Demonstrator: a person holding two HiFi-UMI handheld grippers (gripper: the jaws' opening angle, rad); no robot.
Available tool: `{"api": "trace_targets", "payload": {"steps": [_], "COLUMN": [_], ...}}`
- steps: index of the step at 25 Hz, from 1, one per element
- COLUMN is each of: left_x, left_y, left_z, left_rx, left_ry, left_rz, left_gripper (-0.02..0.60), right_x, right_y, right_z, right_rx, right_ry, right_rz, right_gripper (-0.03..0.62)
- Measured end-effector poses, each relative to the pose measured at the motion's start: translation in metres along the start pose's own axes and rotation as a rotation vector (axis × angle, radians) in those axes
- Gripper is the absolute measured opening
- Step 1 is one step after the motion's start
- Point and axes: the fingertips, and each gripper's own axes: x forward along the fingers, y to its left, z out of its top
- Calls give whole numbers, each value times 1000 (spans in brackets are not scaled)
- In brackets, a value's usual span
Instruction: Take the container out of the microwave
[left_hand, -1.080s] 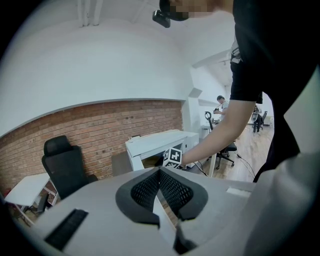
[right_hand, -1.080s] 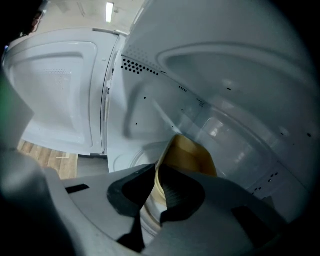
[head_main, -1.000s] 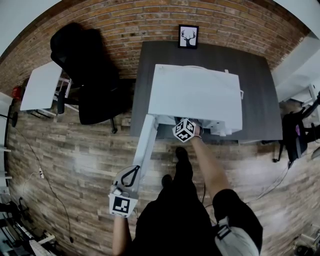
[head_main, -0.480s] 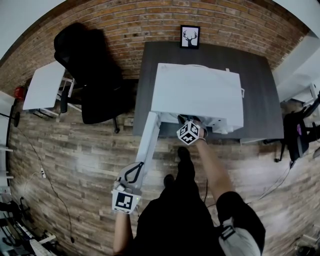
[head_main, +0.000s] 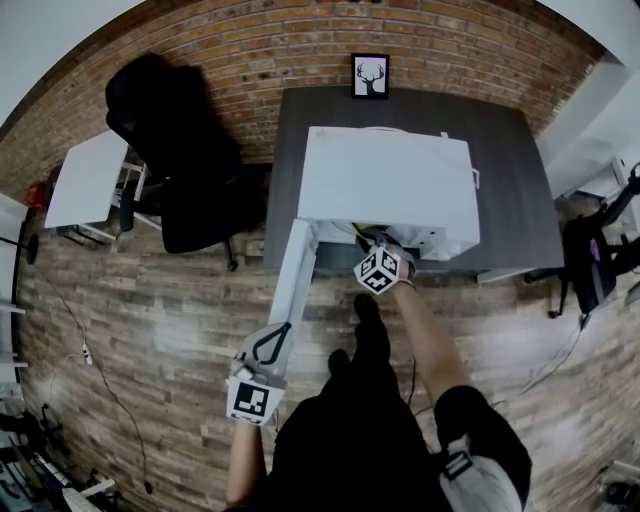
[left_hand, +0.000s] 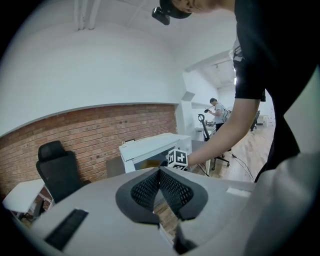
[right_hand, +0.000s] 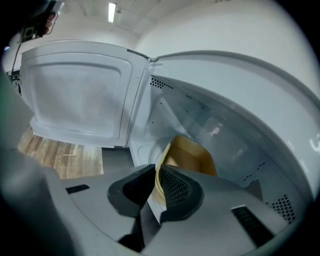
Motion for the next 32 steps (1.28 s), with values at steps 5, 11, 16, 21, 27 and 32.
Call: {"api": "trace_targets", "payload": {"steps": [5, 11, 16, 21, 27, 32], "left_x": [-7, -10, -11, -12, -14, -15], "left_y": [-4, -11, -22, -29, -37, -42], "left_z": [-1, 3, 5, 6, 5, 7], "left_rx": [2, 9, 24, 28, 44, 52], "left_ry": [-2, -20, -36, -56, -61, -71], "left_rz": [-7, -25, -54, -81, -114, -142], "left_gripper": [2, 2, 2, 2, 2, 2], "right_x": [-16, -37, -57, -78, -99, -119], "right_y": [10, 22, 38, 48, 62, 64], "right_z": [4, 4, -1, -8, -22, -21], "right_rx": [-3, -1, 12, 8, 7, 10], "right_ry": [-12, -14, -11, -9, 11, 10], "right_rz": [5, 8, 19, 10, 4, -24], "right_gripper": [34, 34, 34, 34, 34, 34]}}
